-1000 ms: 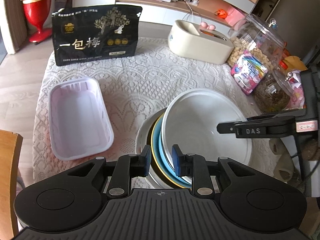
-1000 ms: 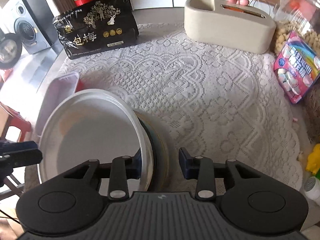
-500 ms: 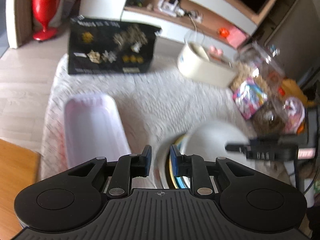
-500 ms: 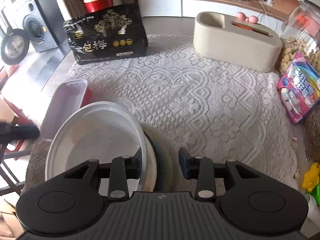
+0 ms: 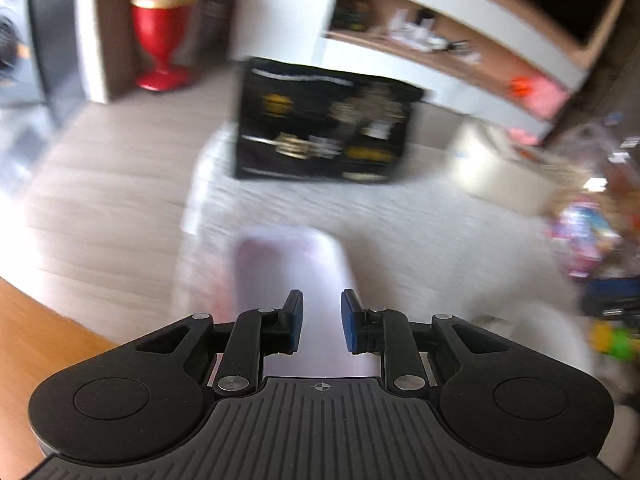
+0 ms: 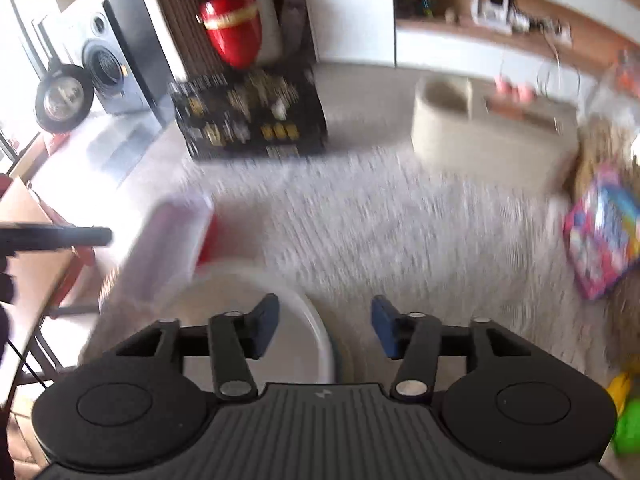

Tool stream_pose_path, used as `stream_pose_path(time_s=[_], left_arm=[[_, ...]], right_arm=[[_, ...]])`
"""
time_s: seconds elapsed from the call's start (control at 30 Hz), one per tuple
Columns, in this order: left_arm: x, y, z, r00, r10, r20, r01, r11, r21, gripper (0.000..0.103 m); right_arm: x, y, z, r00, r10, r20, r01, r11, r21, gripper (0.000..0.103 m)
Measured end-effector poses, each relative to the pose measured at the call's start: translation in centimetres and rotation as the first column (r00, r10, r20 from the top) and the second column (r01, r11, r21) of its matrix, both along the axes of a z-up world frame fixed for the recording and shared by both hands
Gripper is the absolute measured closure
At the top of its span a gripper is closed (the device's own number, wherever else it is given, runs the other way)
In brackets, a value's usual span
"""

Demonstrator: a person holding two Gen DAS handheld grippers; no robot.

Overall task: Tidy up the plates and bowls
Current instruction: 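Move both grippers to the white rectangular tray and close on its rim, then lift the white tray with both grippers and tilt it on edge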

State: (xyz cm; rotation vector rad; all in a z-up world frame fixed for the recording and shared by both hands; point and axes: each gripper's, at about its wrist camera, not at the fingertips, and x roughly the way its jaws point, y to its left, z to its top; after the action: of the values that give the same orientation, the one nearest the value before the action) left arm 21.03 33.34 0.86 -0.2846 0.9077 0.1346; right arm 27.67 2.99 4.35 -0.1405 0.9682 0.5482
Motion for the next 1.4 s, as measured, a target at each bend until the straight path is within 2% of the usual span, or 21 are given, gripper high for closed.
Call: stream_pose_path(time_s=[0.07,0.13,0.27,0.4,0.47,0.5,0.53,0.67,0.8,0.87,0.93,1.0,1.13,1.2,1.4], left_arm=[[1.5,1.7,-1.1,0.999,0.045,-0.027,-0.044,0.999,0.009,0.08],[2.3,2.5,-2.4,0.997,0.058,-0.05,-0.058,0.998,0.013,0.08],[3.2,2.5,-5.0,0.994,0.041,-0.104,-0.035,0.997,0.064,0.08],[4.0,2.4,-7.0,0.986,0.024,-0.164,-0.006,0.994,0.109,0.08],[4.2,2.5,-7.7,0.982,0.017,-0.189,0.003,0.994,0.105,0.079],[4.4,2.5,-7.9,0.981,0.015,-0.193,0.007,0.994,0.108,0.079],[4.4,2.5,-8.1,0.981,0.011,-0.196,0.011,0.994,0.112,0.079],[5.0,2.4,-9.0,0.976,-0.008,-0.217,0.033,0.993,0.11,0.078],[5.3,2.6,-9.8,0.968,-0.016,-0.249,0.029,0.998,0.05,0.079],[5.4,2.4,-10.1,0.967,-0.031,-0.254,0.036,0.999,0.014,0.079],[5.4,1.9,-10.3,0.963,-0.049,-0.265,0.053,0.999,0.007,0.082],[5.2,1.6,-10.3,0.963,-0.054,-0.266,0.059,0.998,0.011,0.082],[4.5,2.1,-8.9,0.97,-0.044,-0.237,0.033,0.998,-0.05,0.082],[4.0,2.3,-7.2,0.981,-0.029,-0.19,0.017,0.998,-0.065,0.082],[1.0,1.0,-0.6,1.0,-0.011,-0.001,0.011,1.0,-0.017,0.082]], right_arm=[[0.9,2.7,0.8,1.0,0.014,-0.003,-0.014,1.0,-0.007,0.046],[2.1,6.4,0.4,0.998,0.036,-0.054,-0.037,0.999,-0.018,0.04],[4.4,13.6,-2.6,0.983,0.044,-0.18,-0.055,0.997,-0.058,0.04],[5.3,19.3,-5.9,0.977,0.047,-0.208,-0.078,0.987,-0.142,0.041],[5.6,20.6,-7.7,0.971,0.011,-0.238,-0.055,0.982,-0.179,0.047],[5.8,20.8,-8.4,0.964,-0.001,-0.267,-0.051,0.981,-0.187,0.055],[6.0,21.1,-9.2,0.955,-0.008,-0.298,-0.051,0.98,-0.19,0.058],[6.1,21.5,-11.4,0.939,-0.033,-0.342,-0.044,0.975,-0.216,0.059],[6.5,21.9,-12.6,0.926,-0.055,-0.374,-0.03,0.975,-0.218,0.063],[6.6,22.1,-13.1,0.92,-0.062,-0.386,-0.031,0.973,-0.229,0.068],[6.7,22.5,-13.5,0.918,-0.058,-0.393,-0.042,0.97,-0.24,0.081],[6.4,22.6,-13.5,0.924,-0.051,-0.38,-0.049,0.967,-0.25,0.082],[5.9,21.7,-12.5,0.926,-0.046,-0.376,-0.042,0.974,-0.222,0.082],[5.3,21.4,-11.4,0.939,-0.036,-0.343,-0.041,0.976,-0.214,0.082],[2.7,19.7,-5.8,0.969,0.006,-0.247,-0.042,0.989,-0.141,0.082]])
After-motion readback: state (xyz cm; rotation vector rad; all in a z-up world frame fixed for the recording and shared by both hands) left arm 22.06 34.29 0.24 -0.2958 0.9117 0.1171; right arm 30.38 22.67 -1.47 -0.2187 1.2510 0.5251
